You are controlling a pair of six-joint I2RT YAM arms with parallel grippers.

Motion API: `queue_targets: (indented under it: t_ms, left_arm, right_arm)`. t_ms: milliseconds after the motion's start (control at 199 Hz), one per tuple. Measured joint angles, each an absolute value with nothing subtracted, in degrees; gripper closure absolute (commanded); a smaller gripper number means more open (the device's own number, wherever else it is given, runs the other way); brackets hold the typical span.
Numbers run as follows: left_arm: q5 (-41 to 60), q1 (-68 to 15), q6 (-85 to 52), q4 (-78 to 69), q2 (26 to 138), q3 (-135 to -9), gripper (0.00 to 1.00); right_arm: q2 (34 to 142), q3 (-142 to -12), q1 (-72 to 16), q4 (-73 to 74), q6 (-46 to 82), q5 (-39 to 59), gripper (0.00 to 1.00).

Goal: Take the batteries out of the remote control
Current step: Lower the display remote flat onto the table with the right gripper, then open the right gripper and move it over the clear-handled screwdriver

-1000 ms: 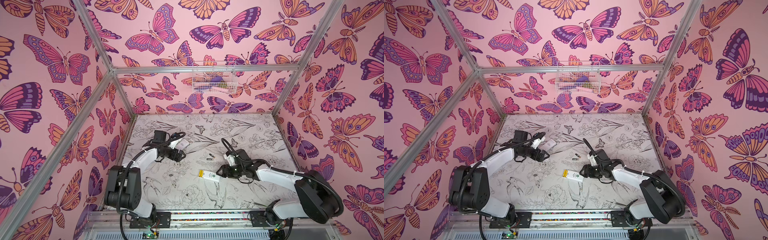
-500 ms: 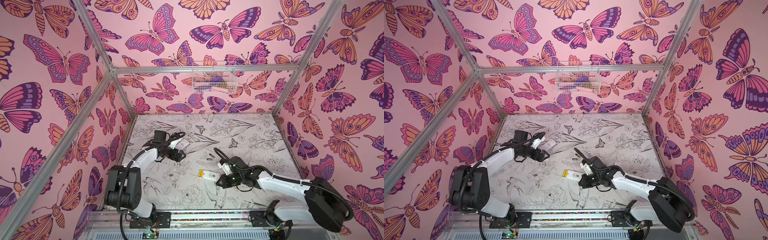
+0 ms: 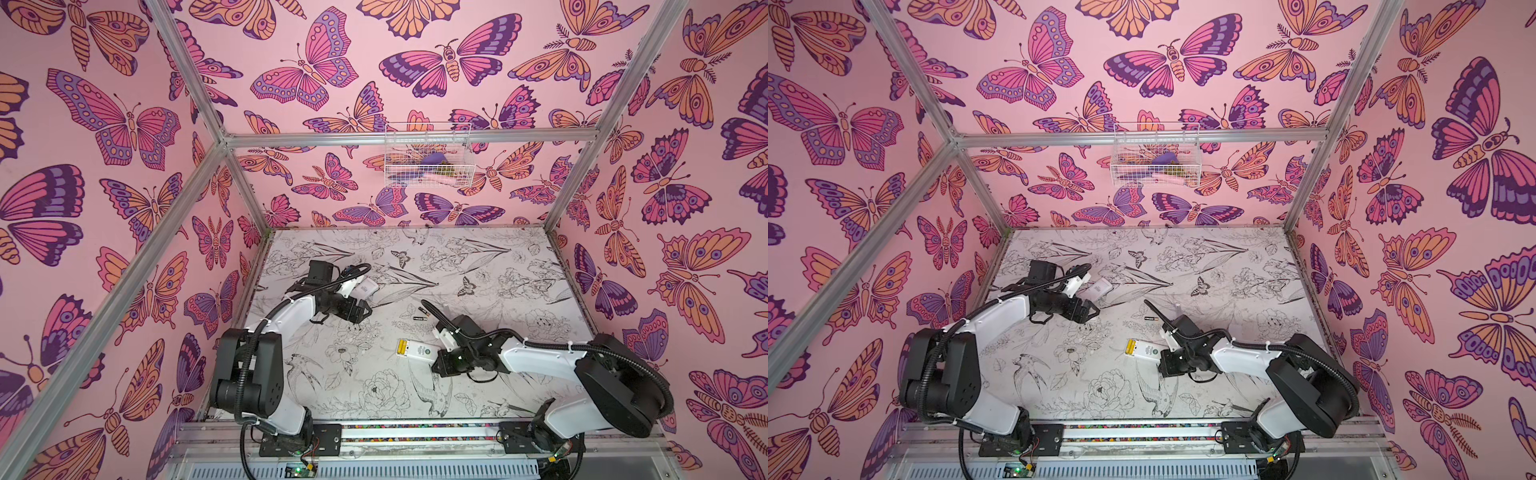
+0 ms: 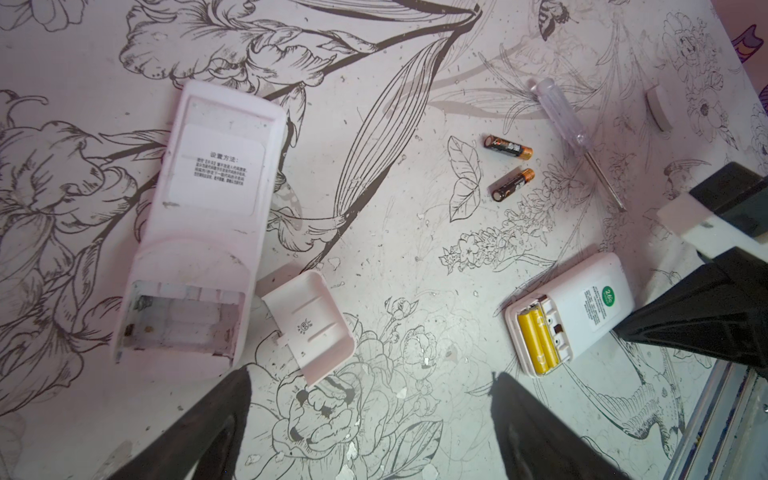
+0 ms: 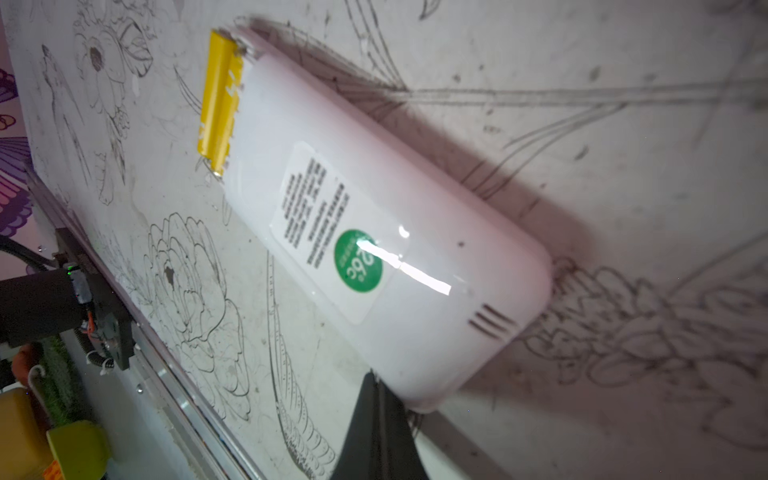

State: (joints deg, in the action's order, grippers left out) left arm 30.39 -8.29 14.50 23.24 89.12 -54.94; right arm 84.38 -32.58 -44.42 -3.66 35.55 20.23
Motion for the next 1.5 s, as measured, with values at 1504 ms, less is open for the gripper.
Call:
queue_targets:
  t_ms: [1504]
  left_arm:
    - [30.1, -8.4, 16.2, 24.1, 89.7, -55.1, 0.07]
  right_arm:
    - [106.2, -58.4, -41.0, -2.5, 21.2, 24.0, 1.0]
